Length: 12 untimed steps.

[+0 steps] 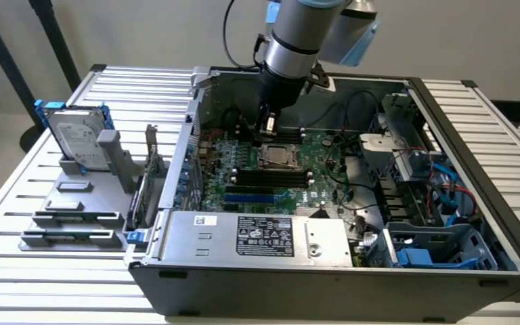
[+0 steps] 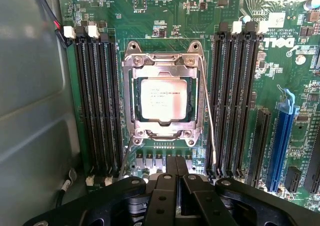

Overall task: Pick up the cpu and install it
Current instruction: 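Install the first cpu locking lever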

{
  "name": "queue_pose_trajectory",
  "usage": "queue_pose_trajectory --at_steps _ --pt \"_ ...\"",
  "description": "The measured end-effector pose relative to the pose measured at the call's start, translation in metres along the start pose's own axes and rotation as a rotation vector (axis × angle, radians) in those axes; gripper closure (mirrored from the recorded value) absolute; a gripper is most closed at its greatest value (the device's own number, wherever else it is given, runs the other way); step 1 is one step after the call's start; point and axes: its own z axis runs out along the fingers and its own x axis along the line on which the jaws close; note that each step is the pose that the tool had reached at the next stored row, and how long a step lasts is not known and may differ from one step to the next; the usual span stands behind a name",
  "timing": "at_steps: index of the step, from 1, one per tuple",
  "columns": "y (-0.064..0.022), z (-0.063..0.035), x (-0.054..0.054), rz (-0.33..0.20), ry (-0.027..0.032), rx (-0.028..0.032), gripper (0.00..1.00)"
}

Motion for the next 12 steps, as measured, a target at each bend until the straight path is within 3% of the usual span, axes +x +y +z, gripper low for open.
queue_pose_trajectory --at_steps 4,10,12 --pt "-0.0044 0.0009 0.000 0.000 0.0012 -0.0001 0.89" --pt "-0.0243 -0.0013 -0.001 0.000 0.0244 0.0006 0.89" --pt "-0.0279 -0.0015 -0.001 0.005 0.0290 0.0003 0.89"
